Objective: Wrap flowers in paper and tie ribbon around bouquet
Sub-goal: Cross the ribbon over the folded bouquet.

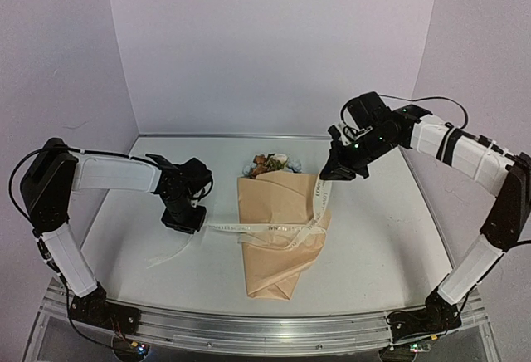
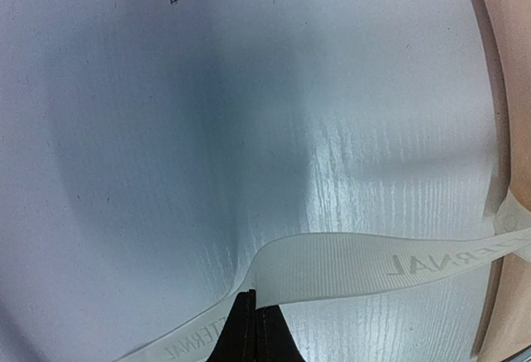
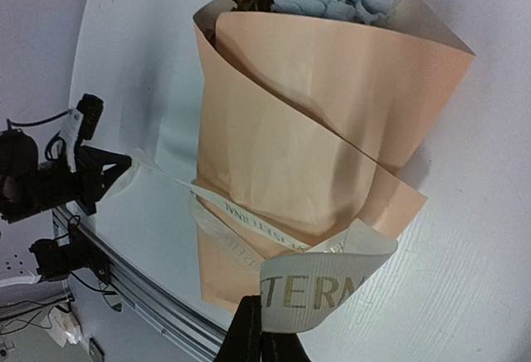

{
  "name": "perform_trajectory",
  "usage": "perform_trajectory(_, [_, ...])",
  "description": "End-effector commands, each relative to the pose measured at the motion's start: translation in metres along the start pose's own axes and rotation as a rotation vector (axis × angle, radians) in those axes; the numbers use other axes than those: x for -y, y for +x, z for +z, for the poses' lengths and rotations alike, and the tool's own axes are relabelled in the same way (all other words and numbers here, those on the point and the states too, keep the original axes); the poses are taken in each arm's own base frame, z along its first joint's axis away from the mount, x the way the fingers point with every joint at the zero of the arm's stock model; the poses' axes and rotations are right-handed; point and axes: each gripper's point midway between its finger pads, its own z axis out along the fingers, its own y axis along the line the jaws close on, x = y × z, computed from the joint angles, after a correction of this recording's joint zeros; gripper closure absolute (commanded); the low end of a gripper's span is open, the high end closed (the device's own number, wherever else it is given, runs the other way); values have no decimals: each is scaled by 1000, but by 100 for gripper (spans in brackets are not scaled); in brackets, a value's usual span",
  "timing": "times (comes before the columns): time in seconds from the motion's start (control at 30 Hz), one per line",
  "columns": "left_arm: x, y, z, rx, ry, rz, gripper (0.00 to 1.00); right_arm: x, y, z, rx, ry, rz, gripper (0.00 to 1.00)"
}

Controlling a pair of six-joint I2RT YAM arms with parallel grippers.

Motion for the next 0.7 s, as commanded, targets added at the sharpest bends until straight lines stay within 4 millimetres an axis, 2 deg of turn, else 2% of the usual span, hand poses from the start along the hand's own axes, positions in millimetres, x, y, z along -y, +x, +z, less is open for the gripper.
perform_trajectory(0.0, [3, -3, 2, 11, 8, -8, 100, -54, -54, -33, 154, -135, -42, 100])
perform_trajectory(0.07, [3, -4, 1, 17, 7, -10, 100, -59, -62, -31, 151, -137, -45, 100])
perform_trajectory(0.2, [2, -5, -1, 20, 8, -11, 100, -49, -58, 1, 74, -126, -13, 100])
perform_trajectory(0.27, [4, -5, -1, 19, 13, -6, 100, -39, -47, 19, 16, -116, 11, 100])
perform_trajectory(0.47, [6, -7, -6, 22, 21, -4, 100, 11, 3, 56, -98, -17, 1, 100])
perform_trajectory(0.57, [6, -7, -6, 19, 23, -1, 100, 27, 11, 69, -89, 10, -1, 100])
perform_trajectory(0.67, [5, -6, -7, 15, 18, 2, 100, 31, 12, 73, -83, 19, -8, 100])
